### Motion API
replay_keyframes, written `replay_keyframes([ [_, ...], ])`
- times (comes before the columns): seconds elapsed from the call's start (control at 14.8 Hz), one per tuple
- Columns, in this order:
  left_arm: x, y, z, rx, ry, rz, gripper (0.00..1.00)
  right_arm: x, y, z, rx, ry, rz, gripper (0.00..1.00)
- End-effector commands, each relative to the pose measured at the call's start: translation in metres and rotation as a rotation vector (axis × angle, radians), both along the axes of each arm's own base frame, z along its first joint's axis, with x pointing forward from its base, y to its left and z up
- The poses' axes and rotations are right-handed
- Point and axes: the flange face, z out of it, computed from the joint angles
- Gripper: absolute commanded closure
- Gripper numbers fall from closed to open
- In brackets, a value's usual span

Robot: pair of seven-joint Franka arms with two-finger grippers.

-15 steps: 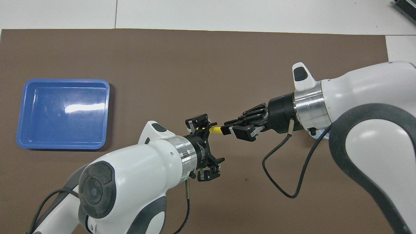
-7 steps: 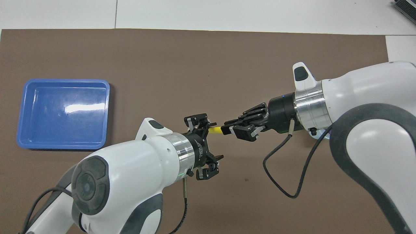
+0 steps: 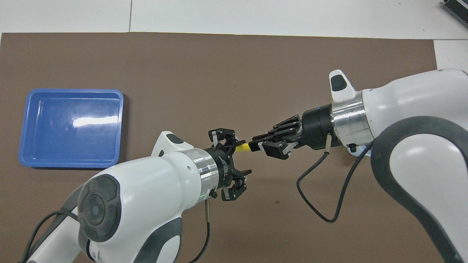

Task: Right arm passes pens to left for tray arrangement
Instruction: 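Carry the yellow pen toward the left gripper while the left gripper approaches, then grasp the yellow pen with the left gripper and open the right gripper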

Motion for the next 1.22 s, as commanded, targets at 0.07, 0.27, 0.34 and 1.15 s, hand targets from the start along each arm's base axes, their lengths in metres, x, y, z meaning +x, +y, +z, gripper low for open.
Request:
replay_keyframes([
  [0.07,0.0,0.001,0.002,0.016,0.006,-0.003,0.61,-0.004,-0.003,0.002,0.034,-0.027,-0.01,1.0],
  [0.27,0.004,0.004,0.002,0.018,0.004,0.004,1.0,-0.004,-0.003,0.001,0.034,-0.027,-0.009,1.0],
  [0.34,0.006,0.005,0.003,0.023,-0.001,0.005,1.0,-0.003,-0.003,0.001,0.033,-0.029,-0.011,1.0],
  [1.15,0.027,0.016,0.012,0.028,-0.027,0.043,1.0,0.0,0.0,-0.002,-0.047,-0.073,-0.013,0.59],
])
